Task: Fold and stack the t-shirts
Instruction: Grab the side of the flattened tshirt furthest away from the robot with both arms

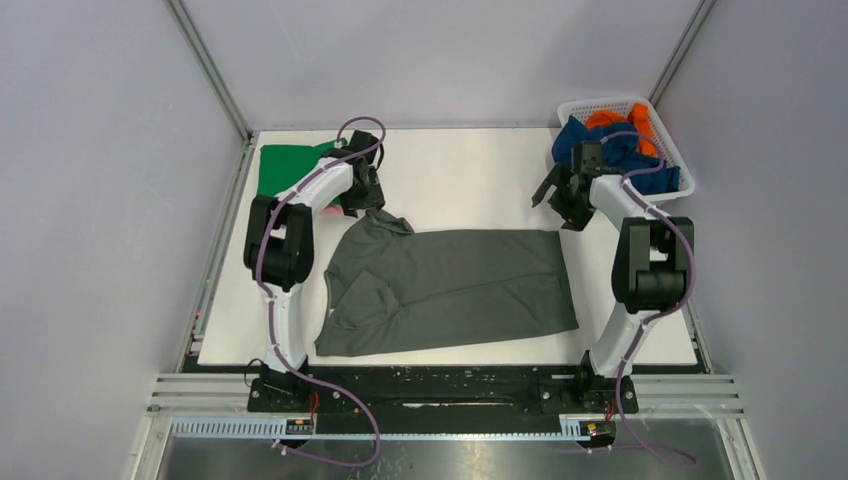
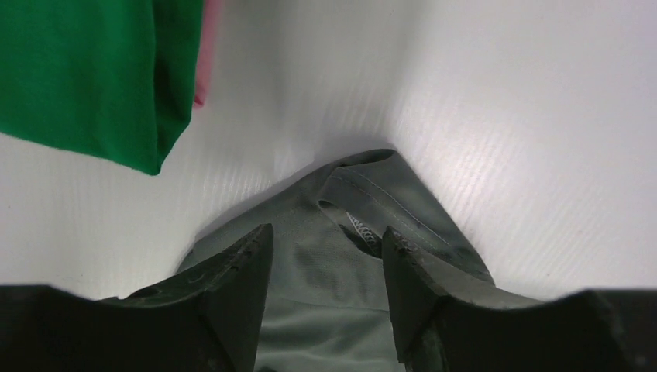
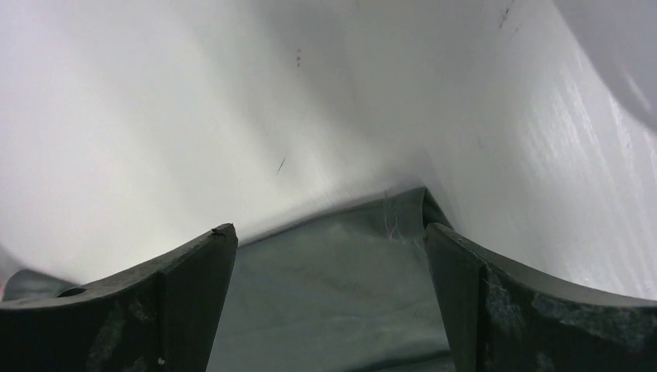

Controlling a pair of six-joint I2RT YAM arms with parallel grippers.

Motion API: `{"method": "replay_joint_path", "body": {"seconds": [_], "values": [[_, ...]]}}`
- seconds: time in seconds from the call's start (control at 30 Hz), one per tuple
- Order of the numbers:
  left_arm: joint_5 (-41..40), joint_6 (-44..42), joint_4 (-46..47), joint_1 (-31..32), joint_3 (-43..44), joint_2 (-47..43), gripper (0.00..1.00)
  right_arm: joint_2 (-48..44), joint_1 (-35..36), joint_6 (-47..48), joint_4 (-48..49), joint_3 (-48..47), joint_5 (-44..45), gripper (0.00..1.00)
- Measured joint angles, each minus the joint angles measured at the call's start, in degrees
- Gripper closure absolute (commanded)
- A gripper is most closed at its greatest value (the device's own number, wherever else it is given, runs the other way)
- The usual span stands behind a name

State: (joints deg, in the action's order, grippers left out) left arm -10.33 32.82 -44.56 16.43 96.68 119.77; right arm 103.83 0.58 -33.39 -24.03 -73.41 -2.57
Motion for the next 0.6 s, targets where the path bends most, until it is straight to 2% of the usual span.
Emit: {"method": "replay_joint_path", "body": {"seconds": [0.17,0.2,0.27,0.37,0.47,0.53,0.6], "values": [[0.7,0.4,-0.3,-0.2,0.5,3.0,0.63,6.6,0.0,1.1,-5.7,-6.6,1.8,0.01],[0.9,0.6,-0.4,-0.2,0.7,3.6,0.66,7.3,0.0,1.2,-6.4,-7.1,2.0,0.06],[1.4,0.9,-0.4,-0.2,0.8,5.0,0.78,8.5,0.0,1.6,-8.4,-8.3,3.1,0.14],[2.1,1.5,-0.3,-0.2,1.6,5.4,0.99,9.1,0.0,2.1,-10.0,-9.0,3.5,0.18],[2.9,1.7,-0.4,-0.2,1.6,5.4,1.0,9.2,0.0,2.5,-11.1,-9.0,3.4,0.3],[3.3,1.8,-0.2,-0.2,1.5,5.3,1.0,9.6,0.0,3.0,-11.7,-9.0,3.1,0.44],[3.7,1.8,0.7,-0.2,0.7,5.1,1.0,9.9,0.0,3.4,-12.0,-8.8,3.1,0.52]]}}
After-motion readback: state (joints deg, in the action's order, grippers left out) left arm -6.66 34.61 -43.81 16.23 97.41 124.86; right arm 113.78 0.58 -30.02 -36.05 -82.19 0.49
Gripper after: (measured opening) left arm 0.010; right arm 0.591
